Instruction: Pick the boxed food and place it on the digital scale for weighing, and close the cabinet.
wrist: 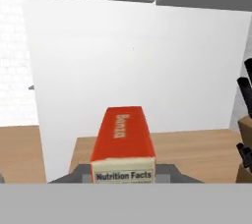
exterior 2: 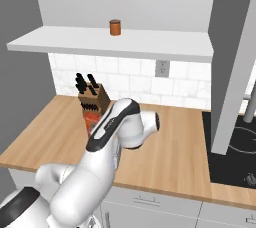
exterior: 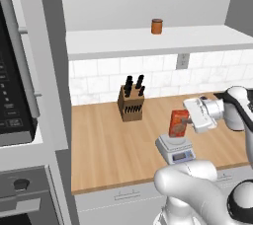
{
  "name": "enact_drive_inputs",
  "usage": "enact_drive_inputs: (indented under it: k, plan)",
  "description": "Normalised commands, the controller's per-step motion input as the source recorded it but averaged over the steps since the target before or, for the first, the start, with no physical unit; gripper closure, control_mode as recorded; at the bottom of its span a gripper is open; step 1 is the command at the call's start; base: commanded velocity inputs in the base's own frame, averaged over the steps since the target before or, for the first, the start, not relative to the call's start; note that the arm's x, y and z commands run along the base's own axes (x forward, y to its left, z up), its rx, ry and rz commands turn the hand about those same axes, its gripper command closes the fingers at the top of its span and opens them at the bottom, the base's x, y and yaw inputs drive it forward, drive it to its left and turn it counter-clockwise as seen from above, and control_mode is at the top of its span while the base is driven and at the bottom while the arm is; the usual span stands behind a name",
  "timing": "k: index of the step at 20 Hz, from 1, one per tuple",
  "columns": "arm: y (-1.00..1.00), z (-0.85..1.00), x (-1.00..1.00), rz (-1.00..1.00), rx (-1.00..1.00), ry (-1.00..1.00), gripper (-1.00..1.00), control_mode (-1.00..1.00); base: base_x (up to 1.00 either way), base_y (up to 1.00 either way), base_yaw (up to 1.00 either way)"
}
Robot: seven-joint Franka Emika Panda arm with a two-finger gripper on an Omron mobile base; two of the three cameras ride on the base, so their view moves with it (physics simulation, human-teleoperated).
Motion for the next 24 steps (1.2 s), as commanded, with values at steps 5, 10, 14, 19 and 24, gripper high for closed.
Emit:
enact_drive_inputs:
  k: [5,10,14,19,24]
  plan:
    - [-0.08,-0.23,0.02,0.07,0.00,0.00,1.00,-1.00,0.00,0.00,0.00]
    - [-0.08,0.00,-0.06,0.00,0.00,-0.01,1.00,-1.00,0.00,0.00,0.00]
    - [0.00,-0.15,0.00,0.00,-0.02,0.00,1.00,-1.00,0.00,0.00,0.00]
    - [0.00,-0.34,0.00,0.00,-0.04,-0.02,1.00,-1.00,0.00,0.00,0.00]
    - [0.00,-0.32,0.01,0.00,-0.01,-0.12,1.00,-1.00,0.00,0.00,0.00]
